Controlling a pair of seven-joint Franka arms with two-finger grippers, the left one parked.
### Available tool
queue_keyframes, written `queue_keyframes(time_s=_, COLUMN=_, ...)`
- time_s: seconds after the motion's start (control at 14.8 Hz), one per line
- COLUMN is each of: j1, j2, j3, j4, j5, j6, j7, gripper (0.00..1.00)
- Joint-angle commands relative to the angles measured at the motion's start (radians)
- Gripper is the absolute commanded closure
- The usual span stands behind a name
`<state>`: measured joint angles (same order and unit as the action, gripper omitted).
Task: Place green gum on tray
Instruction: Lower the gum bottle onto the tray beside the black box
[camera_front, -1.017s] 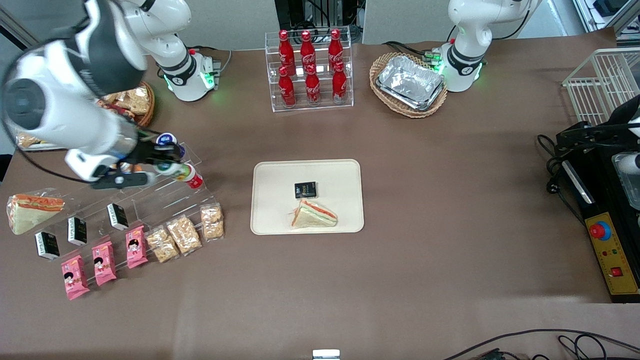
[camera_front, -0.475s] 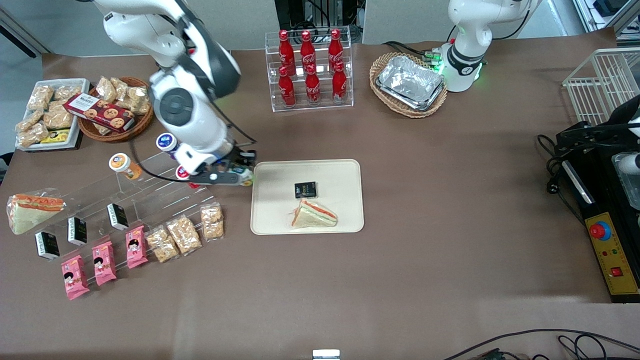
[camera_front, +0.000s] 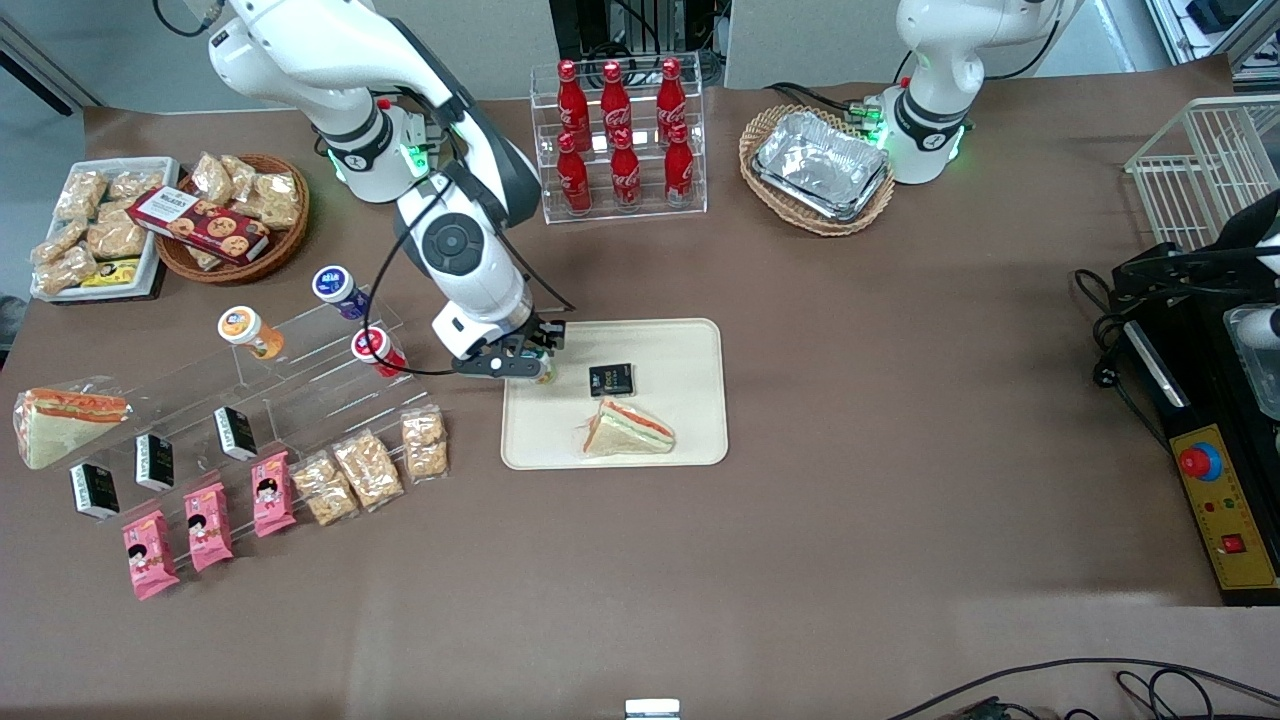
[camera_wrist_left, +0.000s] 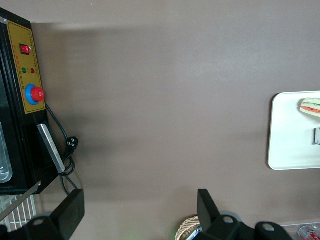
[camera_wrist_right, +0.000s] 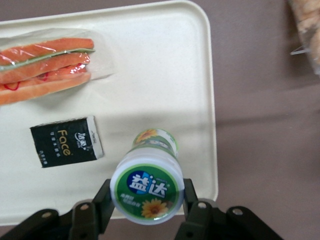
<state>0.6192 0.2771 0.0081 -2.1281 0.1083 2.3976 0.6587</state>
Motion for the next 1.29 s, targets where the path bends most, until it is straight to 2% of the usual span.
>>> queue_keyframes(time_s=0.0, j1=0.019, j2=0.040, j3=-0.011, j4=0.003, j5=-0.015, j6=0.069, j7=0.030, gripper=0.73)
queue_keyframes(time_s=0.27, j1=0.020, j2=0.057, j3=-0.010, j4=0.003, j5=-0.013, j6=0.097, j7=0.035, gripper=0.70)
queue_keyframes(time_s=0.41, j1=0.030, j2=0.069, j3=-0.010, j4=0.011, j5=-0.012, j6=0.098, j7=0.050, gripper=0.23)
queue_keyframes(time_s=0.47, j1=0.033, j2=0.071, j3=-0.011, j4=0.013, j5=-0.007, j6=0.098, j7=0.050, gripper=0.12)
queue_keyframes(time_s=0.54, j1=0.031, j2=0.071, j3=-0.011, j4=0.014, j5=-0.007, j6=0.098, j7=0.050, gripper=0.05)
queue_keyframes(time_s=0.81, j1=0.010, j2=0.018, j3=-0.025, j4=0.028, j5=-0.007, j6=0.056, j7=0.029, gripper=0.04)
queue_keyframes(time_s=1.22, j1=-0.186, j2=-0.116, j3=-0.030, j4=0.152, j5=0.001, j6=-0.285, j7=-0.218, gripper=0.03)
